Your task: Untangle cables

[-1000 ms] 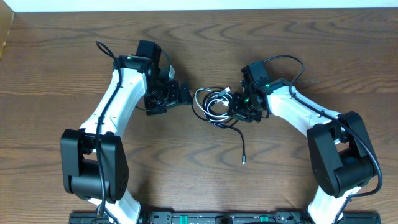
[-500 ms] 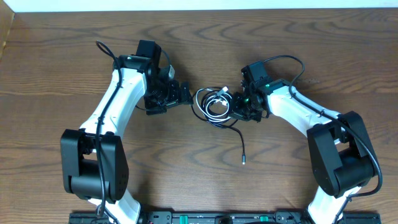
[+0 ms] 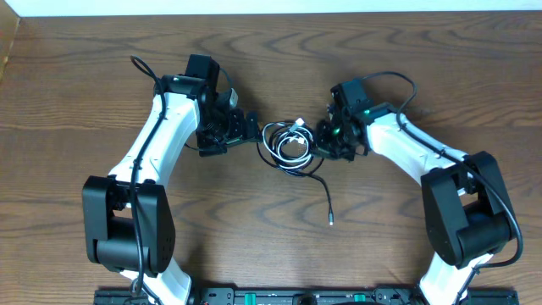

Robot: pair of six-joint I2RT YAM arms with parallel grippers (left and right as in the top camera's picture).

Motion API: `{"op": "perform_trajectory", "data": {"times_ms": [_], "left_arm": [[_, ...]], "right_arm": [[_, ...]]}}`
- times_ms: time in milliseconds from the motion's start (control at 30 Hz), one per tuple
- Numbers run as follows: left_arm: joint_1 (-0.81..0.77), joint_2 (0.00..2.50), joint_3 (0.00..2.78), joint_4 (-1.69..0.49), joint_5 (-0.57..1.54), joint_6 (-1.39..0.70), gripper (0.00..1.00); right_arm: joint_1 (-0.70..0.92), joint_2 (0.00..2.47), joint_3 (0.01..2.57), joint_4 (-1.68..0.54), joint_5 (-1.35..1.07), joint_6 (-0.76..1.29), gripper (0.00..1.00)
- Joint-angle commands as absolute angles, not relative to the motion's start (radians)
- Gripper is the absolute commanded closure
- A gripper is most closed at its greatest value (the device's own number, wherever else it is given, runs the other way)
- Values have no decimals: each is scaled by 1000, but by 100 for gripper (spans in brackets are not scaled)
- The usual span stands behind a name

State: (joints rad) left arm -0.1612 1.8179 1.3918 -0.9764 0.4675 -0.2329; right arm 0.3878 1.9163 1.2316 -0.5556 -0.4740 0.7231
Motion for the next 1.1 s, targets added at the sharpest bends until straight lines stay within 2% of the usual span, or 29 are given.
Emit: {"op": "perform_trajectory", "data": {"times_ms": [0, 400, 667, 867, 900, 1000, 1067], "left_arm": [[-163, 1824, 1403, -979, 458, -235, 2], [-163, 1824, 1403, -979, 458, -235, 2], [-163, 1824, 1403, -979, 458, -235, 2], [-163, 1824, 1403, -978, 458, -235, 2], [-163, 1824, 1403, -978, 458, -235, 2], [-163, 1824, 1403, -973, 458, -235, 2], [-163, 1824, 1403, -968, 458, -235, 2]], "right_arm": [[364, 1919, 1279, -553, -553, 717, 99], [300, 1914, 1340, -547, -750, 701, 99], [230, 1822, 1381, -533, -875, 656, 99], [225, 1712, 1382, -519, -815, 627, 99], [226, 1702, 1382, -527, -773, 627, 92], [241, 1695, 1382, -576, -642, 627, 51], [264, 1702, 1377, -619, -537, 627, 35]]}}
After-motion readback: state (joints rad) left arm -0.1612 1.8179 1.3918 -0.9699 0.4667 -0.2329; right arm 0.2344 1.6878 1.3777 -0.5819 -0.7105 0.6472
